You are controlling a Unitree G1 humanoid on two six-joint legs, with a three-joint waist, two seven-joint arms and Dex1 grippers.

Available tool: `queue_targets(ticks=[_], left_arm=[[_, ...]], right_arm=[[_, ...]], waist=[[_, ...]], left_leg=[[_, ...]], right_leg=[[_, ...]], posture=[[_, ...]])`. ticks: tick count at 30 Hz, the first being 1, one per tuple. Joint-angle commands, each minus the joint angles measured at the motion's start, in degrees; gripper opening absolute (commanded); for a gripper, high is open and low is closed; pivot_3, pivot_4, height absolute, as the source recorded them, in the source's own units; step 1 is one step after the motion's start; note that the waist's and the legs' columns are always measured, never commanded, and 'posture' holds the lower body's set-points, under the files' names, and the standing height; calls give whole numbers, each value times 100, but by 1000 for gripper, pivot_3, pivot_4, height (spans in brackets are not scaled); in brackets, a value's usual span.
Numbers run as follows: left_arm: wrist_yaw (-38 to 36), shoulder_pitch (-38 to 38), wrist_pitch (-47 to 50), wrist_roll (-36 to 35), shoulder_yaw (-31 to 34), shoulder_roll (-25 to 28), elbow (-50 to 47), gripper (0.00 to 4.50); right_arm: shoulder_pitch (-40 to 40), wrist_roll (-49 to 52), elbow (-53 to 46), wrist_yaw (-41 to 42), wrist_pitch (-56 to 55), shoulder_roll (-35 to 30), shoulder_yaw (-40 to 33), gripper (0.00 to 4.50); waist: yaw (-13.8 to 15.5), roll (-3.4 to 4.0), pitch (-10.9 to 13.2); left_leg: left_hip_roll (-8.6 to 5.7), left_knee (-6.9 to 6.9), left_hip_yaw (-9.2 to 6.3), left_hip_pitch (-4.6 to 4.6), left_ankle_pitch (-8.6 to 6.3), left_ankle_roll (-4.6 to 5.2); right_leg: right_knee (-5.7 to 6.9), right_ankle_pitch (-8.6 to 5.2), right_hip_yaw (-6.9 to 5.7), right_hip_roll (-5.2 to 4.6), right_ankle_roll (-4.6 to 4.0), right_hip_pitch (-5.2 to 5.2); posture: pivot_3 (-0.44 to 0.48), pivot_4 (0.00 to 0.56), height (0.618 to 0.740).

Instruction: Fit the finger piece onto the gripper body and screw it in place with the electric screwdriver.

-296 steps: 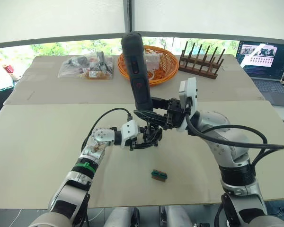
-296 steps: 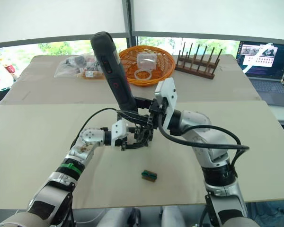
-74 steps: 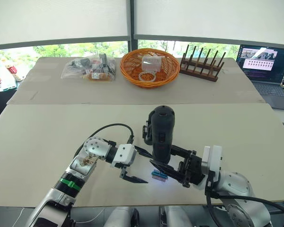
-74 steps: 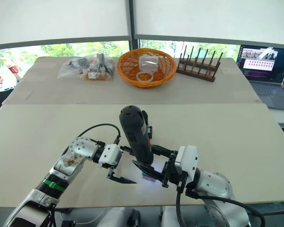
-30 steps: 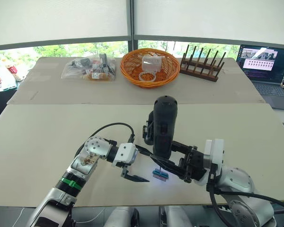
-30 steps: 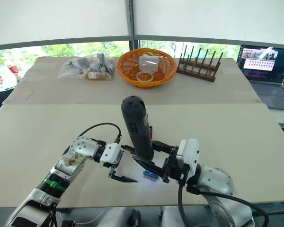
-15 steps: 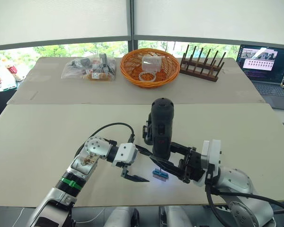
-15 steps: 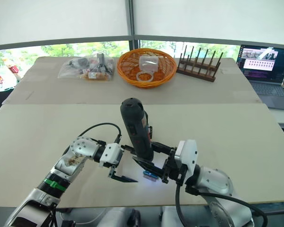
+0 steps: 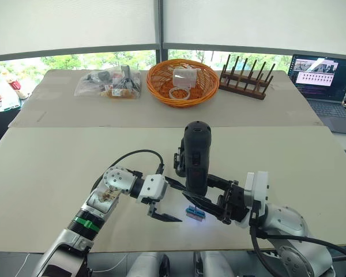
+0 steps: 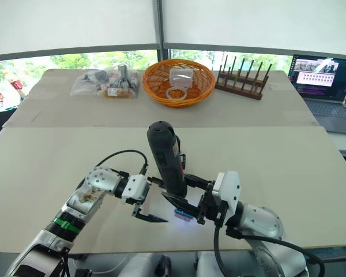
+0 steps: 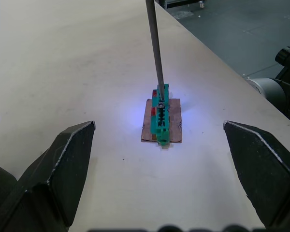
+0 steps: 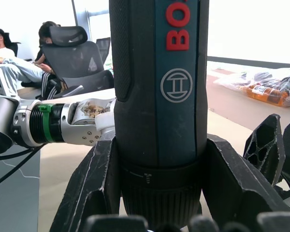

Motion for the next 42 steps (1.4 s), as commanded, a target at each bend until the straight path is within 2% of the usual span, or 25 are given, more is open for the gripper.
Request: queue_targets(ticks=[1,30,42], left_arm=[[35,-54,-124,-12,15,-28,-40,4500],[50,-44,-258,3,15,-36,97,4500],[186,-16,-99,-20,116,23,166,4500]], right_arm=[[-8,25,-175,32,-283,78,-33,1908],[-190,-102,134,155,-315,143,-160,1909],[-310,271,-395,-2,26,-37,-284,1909]], waist=[[0,0,0],[1,0,0],[-3,0,0]], left_leg=[[0,0,0,0,0,0],[0,0,0,0,0,0],[0,1,0,0,0,0]], right_leg=[[0,0,0,0,0,0],[1,0,-2,1,0,1],[1,0,-1,-1,0,-1]], posture=[[0,150,740],[0,150,740],[0,150,740]])
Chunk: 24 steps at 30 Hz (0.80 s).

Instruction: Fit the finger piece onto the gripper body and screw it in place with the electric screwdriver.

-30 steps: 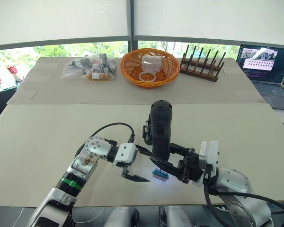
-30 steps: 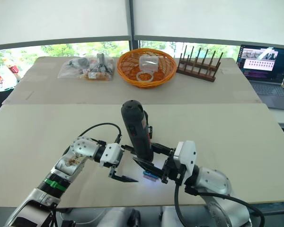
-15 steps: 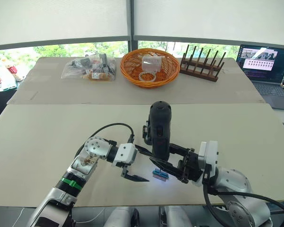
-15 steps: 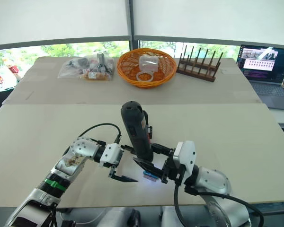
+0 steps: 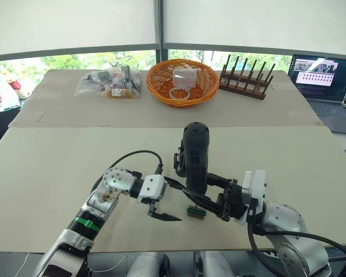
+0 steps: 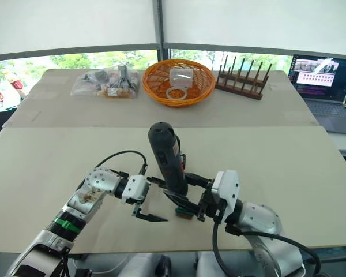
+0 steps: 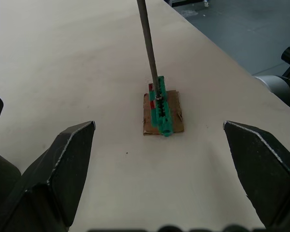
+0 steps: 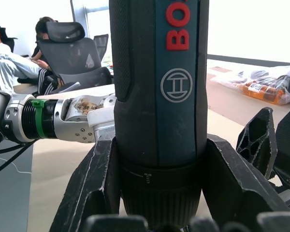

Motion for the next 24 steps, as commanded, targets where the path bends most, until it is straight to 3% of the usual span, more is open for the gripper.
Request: queue_targets(ticks=[1,7,11,14,24], left_arm=[[113,16,143,-65,143,66,-98,4500],[405,516,467,-212,527,527,-728,4500],[1089,774,1224,-442,1058,606,-1036,4500],[1611,668,1595,-461,1237,387,-983,4500],[2549,263,1178,192,883,-582,-188,4500]], right_arm=[[-228,433,-577,-87,97,-115,-294,1908],[-926,1424,-820,-581,863,-443,-771,1909],[-1625,2083,-725,-918,1276,-607,-1040,1908],[-1935,2272,-596,-956,1410,-678,-1092,1908],[-2257,2218,-273,-787,1502,-725,-1044,1908]], waist=[[-5,0,0],[-34,0,0],[-3,0,0],[34,0,0],[49,-1,0]], left_leg=[[0,0,0,0,0,0],[5,-4,0,1,0,-1],[6,-4,-1,0,-1,-1],[5,-1,-6,1,-1,0],[-2,1,0,-3,-1,2]], right_leg=[[0,0,0,0,0,0],[-1,0,5,-11,-1,-5],[-3,0,13,-22,-1,-4],[-4,0,12,-20,-1,1],[1,2,-1,-10,1,1]], posture=[[0,150,740],[0,150,740],[0,150,740],[0,150,740],[0,150,740]])
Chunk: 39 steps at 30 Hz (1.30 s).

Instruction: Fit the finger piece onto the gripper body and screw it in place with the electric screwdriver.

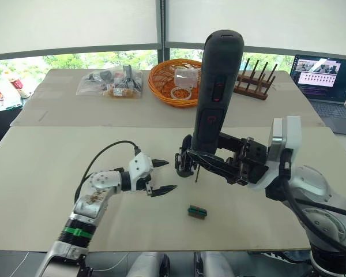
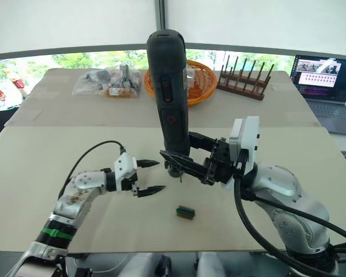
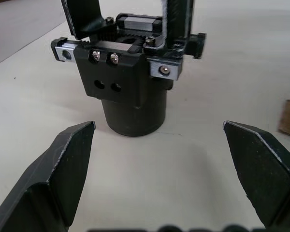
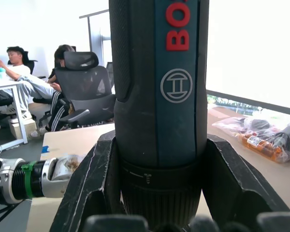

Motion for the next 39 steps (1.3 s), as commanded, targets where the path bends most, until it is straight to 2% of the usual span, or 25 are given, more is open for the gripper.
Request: queue_targets(ticks=[1,9,12,15,19,24,30,32,33,34,35,39], left_arm=[[344,-292,-267,224,-99,-299,296,4500],[762,-535,-577,531,-257,-838,890,4500],[614,-562,-714,535,-310,-851,1022,3696],[137,-827,-1035,407,-293,-759,1444,2290],[-890,-1395,-1776,258,-363,-720,2204,2292],[-1764,-2024,-2505,376,-553,-867,3244,2292],[-1906,-2606,-2779,634,-557,-972,4286,2292],[-1951,-2558,-2623,550,-459,-932,4241,3314],[-1966,-2464,-2489,492,-411,-885,4124,3535],[-1953,-2359,-2378,454,-376,-841,3980,4115],[-1905,-2199,-2255,415,-333,-786,3757,4488],[-1519,-1305,-1544,260,-196,-582,2359,4500]], right_arm=[[-122,2,-73,94,-107,-43,-138,1909],[-120,-200,48,176,-126,-52,-137,1909],[-102,-250,50,194,-131,-50,-140,1909],[-93,-193,57,266,-88,-103,-197,1909],[-138,308,56,415,120,-254,-361,1908],[-206,726,38,559,319,-485,-444,1908],[-267,719,60,592,362,-584,-424,1909],[-279,734,48,563,377,-581,-433,1908],[-283,759,34,546,385,-570,-429,1909],[-279,802,8,529,397,-567,-434,1908],[-287,890,-17,502,428,-560,-435,1908],[-497,1254,-47,314,554,-561,-452,1909]], waist=[[2,0,0],[-1,-2,0],[-4,-2,0],[8,-2,0],[3,-2,0],[11,-5,2],[21,-8,3],[15,-7,3],[11,-8,3],[3,-7,3],[-16,-7,3],[-65,-7,3]], left_leg=[[0,0,0,0,0,0],[1,0,0,-4,-1,3],[2,1,0,-4,-1,3],[2,0,-1,-5,-1,3],[1,6,0,-14,-2,4],[1,12,-1,-24,-4,8],[2,38,-1,-34,-14,26],[3,42,-1,-35,-17,31],[2,43,-1,-35,-19,33],[3,45,-1,-37,-19,34],[3,45,-1,-37,-20,35],[7,42,-2,-36,-20,34]], right_leg=[[0,0,1,-3,0,0],[-1,0,12,-16,0,-3],[-1,0,13,-19,0,-4],[-1,0,22,-22,0,-4],[-4,0,6,-19,0,-10],[-7,1,-7,-23,0,-12],[-5,4,1,-32,6,-9],[-6,6,7,-33,9,-8],[-5,6,10,-33,10,-9],[-5,6,10,-33,10,-11],[-5,6,11,-32,10,-12],[-4,6,17,-34,10,-15]], posture=[[0,150,740],[0,150,740],[0,150,740],[0,150,740],[0,150,740],[0,150,740],[0,150,740],[0,150,740],[0,150,740],[0,150,740],[0,150,740],[0,150,740]])
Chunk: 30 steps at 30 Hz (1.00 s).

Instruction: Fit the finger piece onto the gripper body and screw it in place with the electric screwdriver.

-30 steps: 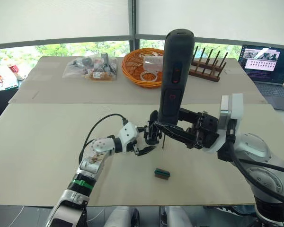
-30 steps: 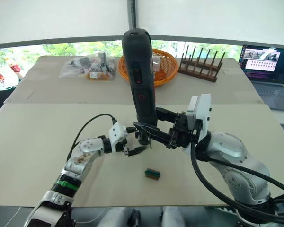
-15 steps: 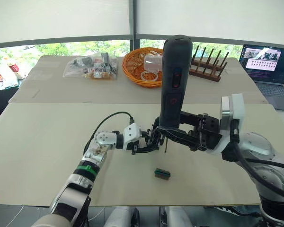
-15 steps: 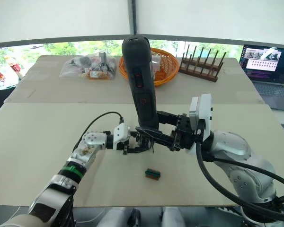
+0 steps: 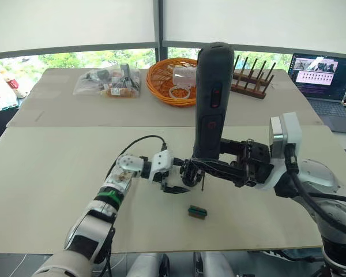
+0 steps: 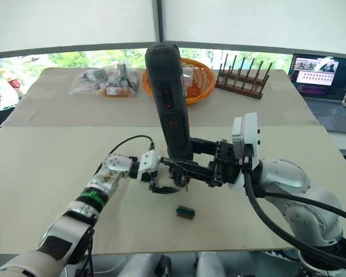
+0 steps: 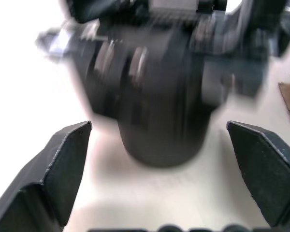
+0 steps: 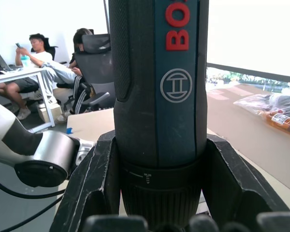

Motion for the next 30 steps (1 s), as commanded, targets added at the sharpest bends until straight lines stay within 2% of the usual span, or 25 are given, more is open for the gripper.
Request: queue_targets(ticks=[1,3,7,13,20,23,26,30], left_arm=[[388,663,641,-142,87,116,-1251,4500],[815,1172,940,-88,103,108,-1989,4500],[1620,1609,1252,130,92,-64,-2642,4500],[2253,1833,1393,295,-42,-265,-2908,4500],[2523,1713,1299,408,-171,-380,-2670,4500],[2466,1608,1241,330,-177,-429,-2539,3635],[2435,1555,1218,316,-194,-437,-2474,2294],[2399,1553,1186,287,-190,-406,-2448,2301]], right_arm=[[-380,434,-218,-134,7,4,-223,1908],[-608,484,-144,-184,63,39,-139,1908],[-1000,502,48,-219,155,134,16,1908],[-1610,297,419,-201,216,483,352,1908],[-1984,-456,767,52,95,869,808,1908],[-2052,-883,895,215,-2,940,968,1908],[-2051,-1198,981,355,-86,973,1020,1908],[-2019,-1431,1016,477,-135,1043,1019,1909]], waist=[[-4,1,0],[-6,2,-1],[61,2,-1],[81,2,-1],[92,4,-2],[101,4,-2],[106,4,-2],[108,4,-2]], left_leg=[[0,0,0,0,0,0],[0,0,0,4,0,-1],[0,-1,0,8,-1,-1],[-4,0,1,7,0,-1],[-6,1,1,8,0,-1],[-7,5,0,8,0,-1],[-8,6,0,8,0,-1],[-8,8,0,7,0,-1]], right_leg=[[-1,0,1,-1,0,1],[0,0,6,-2,0,3],[0,0,12,-4,0,4],[2,2,12,-6,4,4],[3,2,4,-5,4,6],[4,3,-2,-4,5,8],[5,3,-11,-1,5,7],[5,3,-22,1,6,7]], posture=[[0,150,740],[0,150,740],[0,150,740],[0,150,740],[0,150,740],[0,150,740],[0,150,740],[0,150,740]])
